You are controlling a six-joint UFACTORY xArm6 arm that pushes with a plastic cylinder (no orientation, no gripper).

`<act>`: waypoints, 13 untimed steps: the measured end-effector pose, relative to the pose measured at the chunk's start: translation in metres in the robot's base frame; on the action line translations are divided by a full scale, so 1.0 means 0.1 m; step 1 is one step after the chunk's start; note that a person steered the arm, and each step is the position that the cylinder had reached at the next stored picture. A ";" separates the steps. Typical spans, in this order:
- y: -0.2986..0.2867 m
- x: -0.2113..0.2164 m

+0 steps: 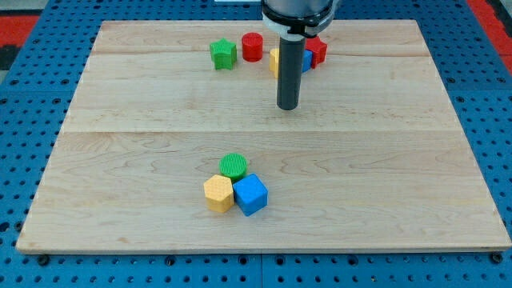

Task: Nudge red star along with blue triangle and yellow heart left a bit

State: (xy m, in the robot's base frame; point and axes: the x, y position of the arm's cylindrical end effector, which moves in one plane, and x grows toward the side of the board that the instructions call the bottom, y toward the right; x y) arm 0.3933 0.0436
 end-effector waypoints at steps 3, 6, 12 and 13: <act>1.34 -0.37; 1.66 -0.59; 1.67 -1.30; 1.39 -1.13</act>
State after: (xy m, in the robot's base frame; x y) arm 0.2804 0.1830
